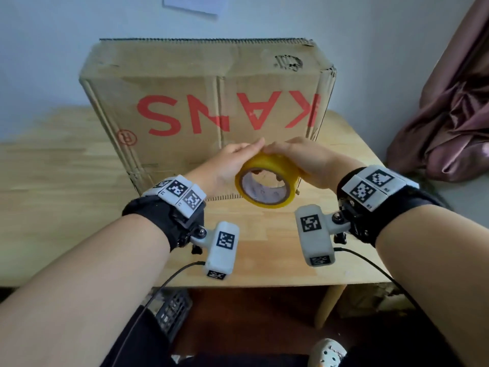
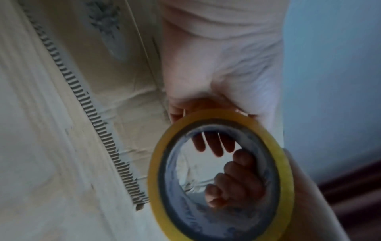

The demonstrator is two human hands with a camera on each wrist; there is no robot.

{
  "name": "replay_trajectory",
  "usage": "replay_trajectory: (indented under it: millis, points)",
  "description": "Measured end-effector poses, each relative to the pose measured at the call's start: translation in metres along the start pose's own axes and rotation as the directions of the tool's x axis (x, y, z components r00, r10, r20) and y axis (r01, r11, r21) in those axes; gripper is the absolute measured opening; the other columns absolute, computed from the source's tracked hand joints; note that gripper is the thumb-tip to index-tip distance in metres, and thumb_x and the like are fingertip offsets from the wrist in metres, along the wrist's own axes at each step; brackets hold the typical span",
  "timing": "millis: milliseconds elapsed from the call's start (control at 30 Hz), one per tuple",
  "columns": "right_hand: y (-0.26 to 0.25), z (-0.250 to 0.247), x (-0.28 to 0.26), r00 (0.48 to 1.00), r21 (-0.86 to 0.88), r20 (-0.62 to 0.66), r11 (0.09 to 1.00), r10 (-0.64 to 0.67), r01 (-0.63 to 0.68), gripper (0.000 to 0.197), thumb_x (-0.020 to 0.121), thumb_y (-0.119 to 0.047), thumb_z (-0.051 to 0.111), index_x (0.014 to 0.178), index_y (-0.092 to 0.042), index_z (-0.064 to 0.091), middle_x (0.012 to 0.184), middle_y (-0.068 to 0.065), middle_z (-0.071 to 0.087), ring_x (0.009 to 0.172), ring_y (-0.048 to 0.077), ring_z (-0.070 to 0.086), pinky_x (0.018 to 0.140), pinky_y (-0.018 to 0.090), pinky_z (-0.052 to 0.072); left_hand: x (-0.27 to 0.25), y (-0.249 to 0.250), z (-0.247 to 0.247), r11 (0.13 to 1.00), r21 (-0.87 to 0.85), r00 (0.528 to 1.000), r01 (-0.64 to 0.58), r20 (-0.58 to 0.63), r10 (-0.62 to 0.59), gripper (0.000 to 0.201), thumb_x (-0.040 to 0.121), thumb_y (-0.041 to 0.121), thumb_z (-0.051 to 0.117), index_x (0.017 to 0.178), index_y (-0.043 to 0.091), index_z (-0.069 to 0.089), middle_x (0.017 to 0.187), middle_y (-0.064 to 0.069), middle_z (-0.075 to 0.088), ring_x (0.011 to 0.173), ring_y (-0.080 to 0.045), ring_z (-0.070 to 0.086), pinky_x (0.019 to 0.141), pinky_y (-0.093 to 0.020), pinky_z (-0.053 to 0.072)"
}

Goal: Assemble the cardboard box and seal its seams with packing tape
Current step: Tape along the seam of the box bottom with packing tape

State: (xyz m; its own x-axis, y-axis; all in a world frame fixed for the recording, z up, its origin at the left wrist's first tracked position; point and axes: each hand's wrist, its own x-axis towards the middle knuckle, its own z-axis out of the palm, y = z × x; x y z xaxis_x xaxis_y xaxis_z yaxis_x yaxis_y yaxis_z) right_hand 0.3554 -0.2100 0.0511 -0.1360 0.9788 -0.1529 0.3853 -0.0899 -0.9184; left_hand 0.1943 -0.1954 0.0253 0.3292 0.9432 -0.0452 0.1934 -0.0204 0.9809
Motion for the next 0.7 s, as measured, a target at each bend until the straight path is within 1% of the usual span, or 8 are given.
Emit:
replay_trajectory:
  millis: [133,233,300,333,400,500,600,700]
  points:
    - [-0.004,0.019,0.01,0.993,0.13,0.082,0.989,-0.081,0.07,0.026,0.084,-0.03,0.068,0.094,-0.007,0.065,0.087,0.012,0.065,0.085,0.026,0.061,0.08,0.037,0.048,-0.008,0.0,-0.022,0.987,-0.162,0.997,0.011,-0.078,-0.024,0.031,0.089,0.042,0.059,0.097,0.014,0.067,0.087,-0.007,0.071,0.086,-0.024,0.067,0.087,-0.034,0.053]
    - [-0.003,0.03,0.016,0.989,0.234,0.098,0.968,-0.111,0.086,0.042,0.073,-0.036,0.071,0.099,-0.004,0.065,0.098,0.019,0.064,0.091,0.029,0.06,0.09,0.042,0.048,-0.01,0.002,-0.033,0.977,-0.215,0.995,0.002,-0.099,-0.024,0.027,0.09,0.04,0.059,0.093,0.014,0.068,0.08,-0.006,0.071,0.077,-0.022,0.068,0.081,-0.034,0.055]
    - [-0.004,0.034,0.021,0.986,0.282,0.111,0.955,-0.126,0.09,0.044,0.073,-0.036,0.068,0.103,-0.003,0.065,0.105,0.022,0.063,0.097,0.032,0.06,0.1,0.047,0.044,-0.009,0.002,-0.039,0.97,-0.243,0.989,0.003,-0.145,-0.04,0.021,0.089,0.036,0.06,0.087,0.017,0.068,0.07,-0.002,0.07,0.068,-0.019,0.067,0.073,-0.031,0.055]
    - [-0.006,0.035,0.021,0.984,0.304,0.121,0.948,-0.133,0.091,0.043,0.073,-0.034,0.067,0.104,-0.004,0.065,0.106,0.021,0.064,0.098,0.032,0.06,0.101,0.048,0.042,-0.009,0.002,-0.041,0.964,-0.265,0.984,-0.001,-0.173,-0.046,0.019,0.089,0.035,0.061,0.082,0.017,0.067,0.066,-0.001,0.068,0.065,-0.018,0.066,0.071,-0.03,0.053]
    - [-0.007,0.038,0.024,0.981,0.343,0.127,0.935,-0.145,0.094,0.041,0.07,-0.034,0.07,0.1,-0.007,0.065,0.099,0.015,0.065,0.095,0.029,0.06,0.098,0.044,0.045,-0.008,0.001,-0.047,0.936,-0.352,0.972,-0.009,-0.222,-0.074,0.02,0.087,0.034,0.064,0.074,0.018,0.067,0.066,-0.003,0.064,0.066,-0.021,0.062,0.074,-0.032,0.049]
    - [-0.008,0.039,0.027,0.974,0.39,0.134,0.913,-0.182,0.117,0.032,0.07,-0.032,0.068,0.091,-0.008,0.062,0.079,0.005,0.063,0.077,0.019,0.06,0.082,0.032,0.046,-0.007,-0.001,-0.055,0.86,-0.509,0.961,-0.025,-0.249,-0.119,0.019,0.083,0.033,0.066,0.069,0.02,0.066,0.069,-0.004,0.057,0.071,-0.022,0.056,0.081,-0.037,0.044]
    - [-0.011,0.037,0.026,0.963,0.416,0.165,0.9,-0.213,0.128,0.03,0.071,-0.03,0.063,0.092,-0.009,0.06,0.076,0.002,0.062,0.073,0.016,0.059,0.077,0.027,0.046,-0.01,0.001,-0.056,0.796,-0.603,0.961,-0.048,-0.246,-0.129,0.024,0.087,0.03,0.062,0.064,0.021,0.06,0.056,0.002,0.053,0.058,-0.015,0.053,0.07,-0.031,0.043]
    - [-0.011,0.035,0.029,0.959,0.438,0.176,0.89,-0.223,0.126,0.043,0.058,-0.037,0.069,0.09,-0.01,0.061,0.075,0.0,0.064,0.074,0.016,0.06,0.076,0.026,0.048,-0.012,0.002,-0.055,0.708,-0.701,0.962,-0.084,-0.242,-0.126,0.026,0.089,0.027,0.058,0.065,0.019,0.055,0.051,0.005,0.049,0.05,-0.011,0.049,0.057,-0.024,0.042]
